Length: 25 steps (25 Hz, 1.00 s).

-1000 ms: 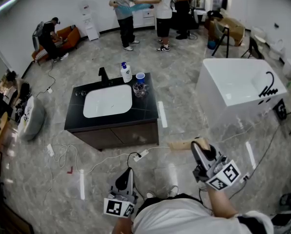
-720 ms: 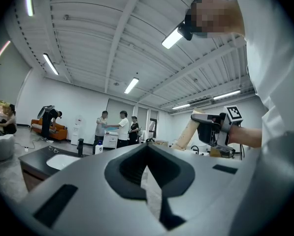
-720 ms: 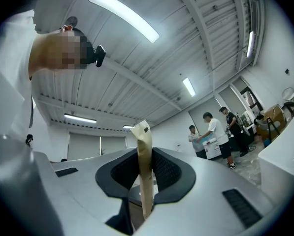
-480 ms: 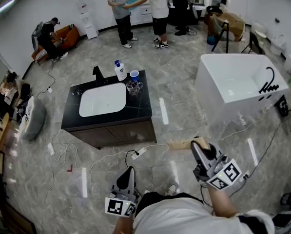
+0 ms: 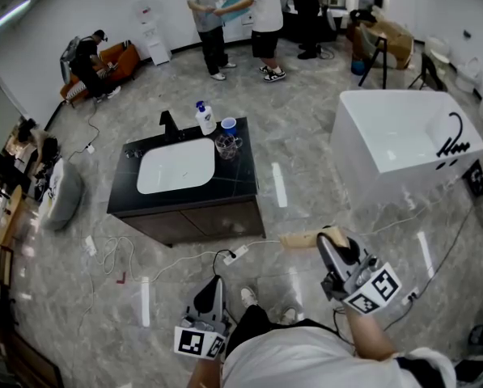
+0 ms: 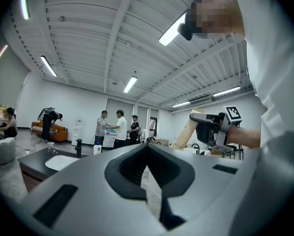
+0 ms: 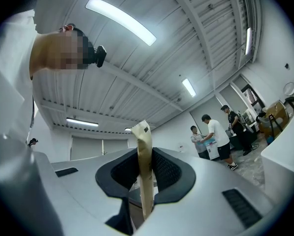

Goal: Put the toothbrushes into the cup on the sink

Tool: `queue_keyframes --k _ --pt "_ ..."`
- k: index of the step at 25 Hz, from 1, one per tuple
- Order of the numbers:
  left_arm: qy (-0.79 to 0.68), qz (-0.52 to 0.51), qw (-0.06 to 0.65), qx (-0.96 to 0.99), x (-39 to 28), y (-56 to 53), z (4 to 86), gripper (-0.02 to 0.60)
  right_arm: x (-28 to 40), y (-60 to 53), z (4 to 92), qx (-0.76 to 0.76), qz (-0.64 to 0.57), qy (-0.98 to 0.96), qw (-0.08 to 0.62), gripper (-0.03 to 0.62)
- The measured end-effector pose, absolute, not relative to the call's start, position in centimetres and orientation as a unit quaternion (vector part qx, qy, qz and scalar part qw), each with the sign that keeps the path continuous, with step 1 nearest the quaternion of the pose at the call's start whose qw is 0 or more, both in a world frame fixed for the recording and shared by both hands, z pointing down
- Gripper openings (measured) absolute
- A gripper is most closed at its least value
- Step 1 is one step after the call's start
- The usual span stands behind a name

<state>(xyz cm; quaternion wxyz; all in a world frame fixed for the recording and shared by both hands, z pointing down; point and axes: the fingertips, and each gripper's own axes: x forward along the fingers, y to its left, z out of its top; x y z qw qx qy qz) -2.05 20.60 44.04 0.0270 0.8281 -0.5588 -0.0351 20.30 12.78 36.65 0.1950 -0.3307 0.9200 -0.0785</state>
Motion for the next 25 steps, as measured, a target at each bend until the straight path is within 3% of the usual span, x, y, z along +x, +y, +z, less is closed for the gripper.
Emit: queue_keyframes --k 12,25 --pt "-0.548 -0.054 0.032 0.834 -1.0 19.2 44.6 -0.002 21.9 12.9 36.6 -0.350 -0.069 0.917 0.181 0.084" --pt "-0.539 -0.071 0.042 0.838 -12.0 6.0 45.0 -0.002 10.8 0.7 36.5 -0.357 -0.069 0.918 0.160 0.084"
